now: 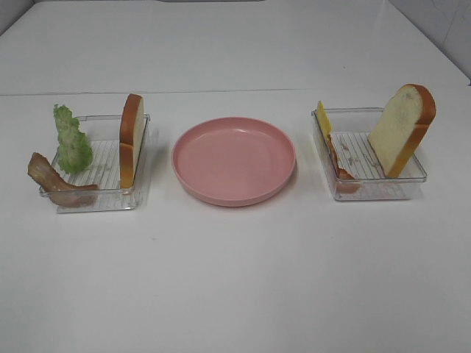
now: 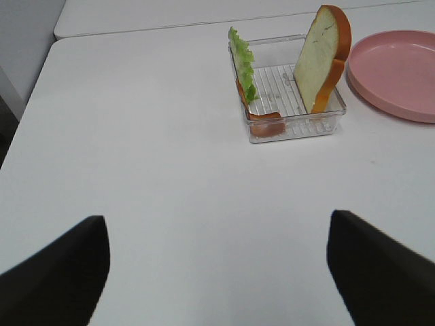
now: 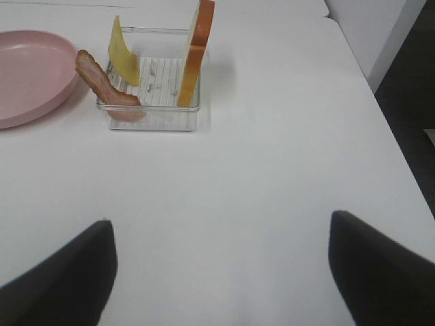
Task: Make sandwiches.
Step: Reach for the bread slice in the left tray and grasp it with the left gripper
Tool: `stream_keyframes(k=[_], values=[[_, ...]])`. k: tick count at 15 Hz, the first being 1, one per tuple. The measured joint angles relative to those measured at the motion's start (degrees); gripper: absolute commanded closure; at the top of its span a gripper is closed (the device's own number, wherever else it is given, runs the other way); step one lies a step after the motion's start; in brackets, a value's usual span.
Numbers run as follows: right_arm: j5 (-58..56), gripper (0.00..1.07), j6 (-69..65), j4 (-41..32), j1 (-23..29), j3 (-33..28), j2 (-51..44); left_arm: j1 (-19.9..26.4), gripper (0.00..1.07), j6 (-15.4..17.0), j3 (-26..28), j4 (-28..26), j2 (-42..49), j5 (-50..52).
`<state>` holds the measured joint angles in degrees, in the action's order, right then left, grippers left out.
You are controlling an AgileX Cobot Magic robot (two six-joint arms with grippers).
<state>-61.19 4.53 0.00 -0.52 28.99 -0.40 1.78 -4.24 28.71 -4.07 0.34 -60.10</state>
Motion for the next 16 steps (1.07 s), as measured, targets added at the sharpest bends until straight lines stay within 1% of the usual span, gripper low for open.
stream_keyframes(k=[16], values=[[0.0,0.27,0.0,0.0,0.0,0.0,0.0,0.0,0.24,0.0,0.0,0.0,0.0,0.0]])
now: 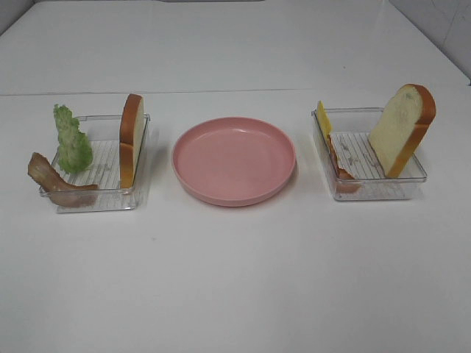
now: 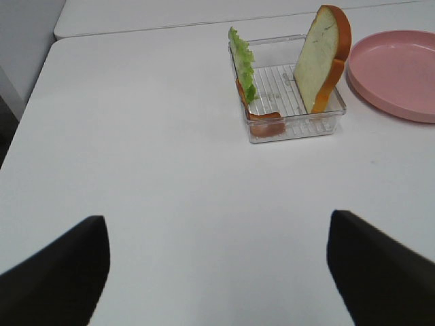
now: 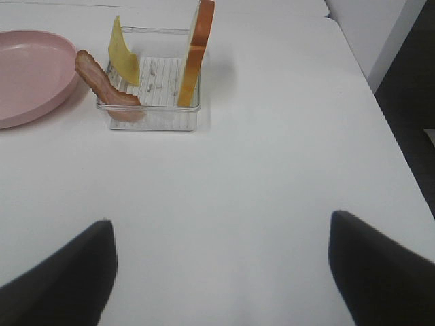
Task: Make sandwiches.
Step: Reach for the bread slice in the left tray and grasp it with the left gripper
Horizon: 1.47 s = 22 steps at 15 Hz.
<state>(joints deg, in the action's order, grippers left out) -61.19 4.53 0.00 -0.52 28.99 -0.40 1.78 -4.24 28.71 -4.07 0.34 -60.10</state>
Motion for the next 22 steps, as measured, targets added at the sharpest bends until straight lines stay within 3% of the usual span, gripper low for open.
stream_keyframes(k=[18,22], values=[[0.0,0.27,0.0,0.0,0.0,0.0,0.0,0.0,0.24,0.0,0.9,0.0,-1.0,0.6],[0.0,0.27,0.0,0.0,0.0,0.0,0.0,0.0,0.24,0.0,4.4,-0.1,-15.2,7.2]])
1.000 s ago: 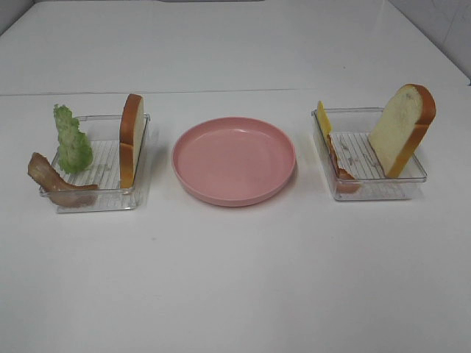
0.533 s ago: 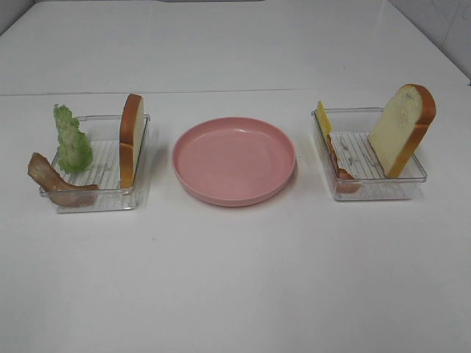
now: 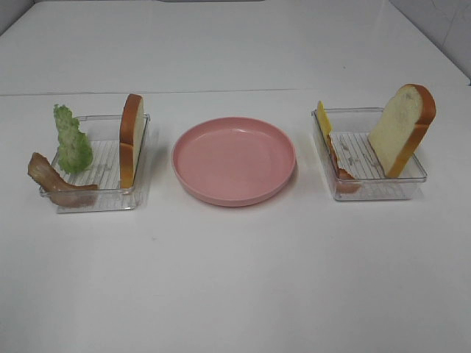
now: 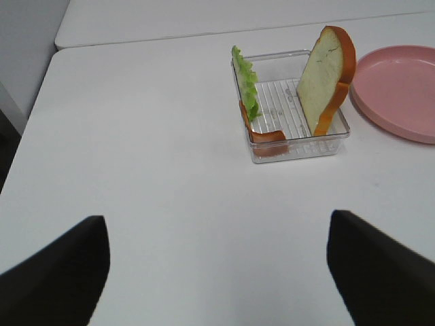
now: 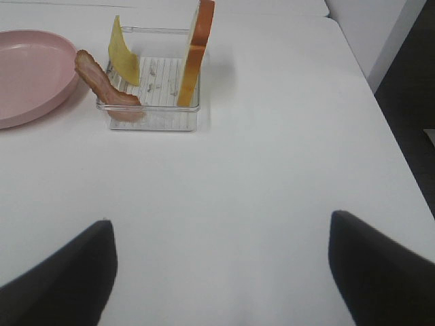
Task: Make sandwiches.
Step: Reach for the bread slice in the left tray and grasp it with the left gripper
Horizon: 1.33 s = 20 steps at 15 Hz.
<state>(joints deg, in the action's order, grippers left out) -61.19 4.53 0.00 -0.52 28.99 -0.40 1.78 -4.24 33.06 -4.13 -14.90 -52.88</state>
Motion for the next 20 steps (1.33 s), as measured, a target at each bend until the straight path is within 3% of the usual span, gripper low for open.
stream_keyframes(k=[5,9,14,20], values=[[0.0,0.27,0.0,0.0,0.0,0.0,0.0,0.0,0.24,0.0,8.7,-2.8,-24.6,1.9],[0.0,0.27,0.0,0.0,0.0,0.0,0.0,0.0,0.24,-1.8,23.4,-6.5,-44.9,-4.1],[0.0,0.27,0.0,0.0,0.0,0.0,0.0,-1.6,0.24,-2.1,37.2,-8.0,-59.7,-10.4],[0.0,0.27,0.0,0.0,0.0,0.0,0.0,-14.0,0.24,8.7,48.1,-3.7,-75.4,-11.2]])
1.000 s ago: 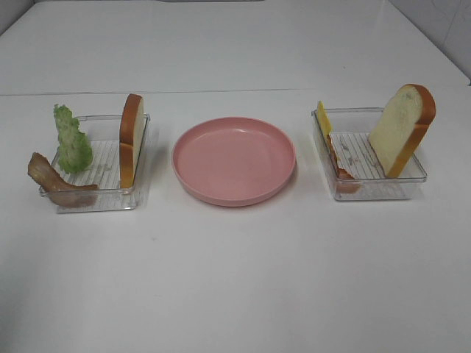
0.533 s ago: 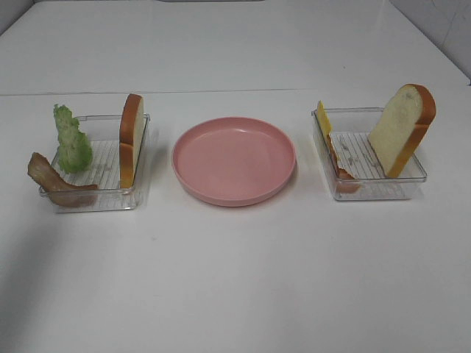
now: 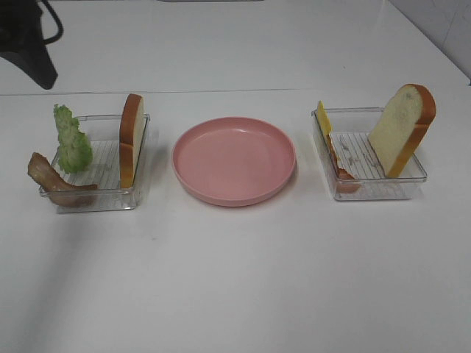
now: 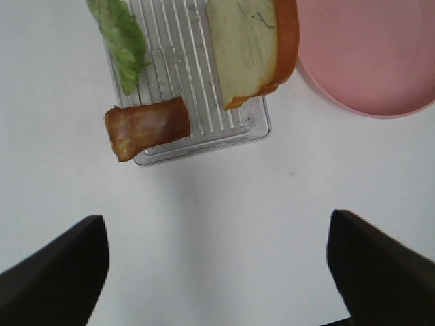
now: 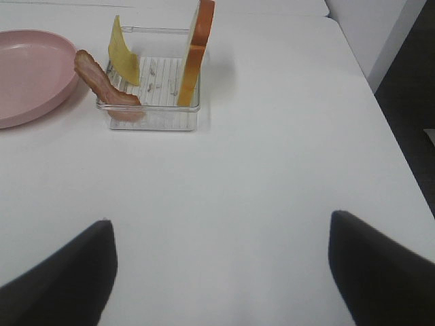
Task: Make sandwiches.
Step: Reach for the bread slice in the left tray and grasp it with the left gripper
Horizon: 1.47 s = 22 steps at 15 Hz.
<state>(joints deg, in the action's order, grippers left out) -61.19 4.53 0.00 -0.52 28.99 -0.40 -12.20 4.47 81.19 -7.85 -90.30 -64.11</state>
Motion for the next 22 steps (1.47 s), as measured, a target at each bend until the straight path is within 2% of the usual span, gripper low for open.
stream_keyframes(k=[1,2,4,5,8,13,16,21,22], values=[[0.0,0.27,0.0,0.0,0.0,0.0,0.0,-0.9,0.24,0.9,0.7,0.6,-0.9,0.0],[0.0,0.27,0.0,0.0,0.0,0.0,0.0,-3.2,0.24,3.1,2.1,2.4,-3.0,0.0],[0.0,0.27,0.0,0.0,0.0,0.0,0.0,-7.3,0.24,9.7,4.9,9.3,-7.3,0.0],[0.0,0.27,0.0,0.0,0.0,0.0,0.0,-10.5,0.25,14.2,7.3,13.6,-11.0,0.0],[0.1,0.27,0.0,0.0,0.0,0.0,0.0,-12.3,0.26,18.3,10.7,14.8,-15.6,0.1],[0.1,0.27,0.0,0.0,0.0,0.0,0.0,-12.4,0.26,19.7,18.7,15.1,-24.1,0.1],[0.1,0.27,0.0,0.0,0.0,0.0,0.0,-12.4,0.26,19.7,21.1,15.2,-27.4,0.2],[0.1,0.27,0.0,0.0,0.0,0.0,0.0,-12.4,0.4,19.7,21.1,16.3,-31.3,0.7],[0.1,0.27,0.0,0.0,0.0,0.0,0.0,-12.4,0.51,19.7,21.1,16.3,-31.9,0.9]])
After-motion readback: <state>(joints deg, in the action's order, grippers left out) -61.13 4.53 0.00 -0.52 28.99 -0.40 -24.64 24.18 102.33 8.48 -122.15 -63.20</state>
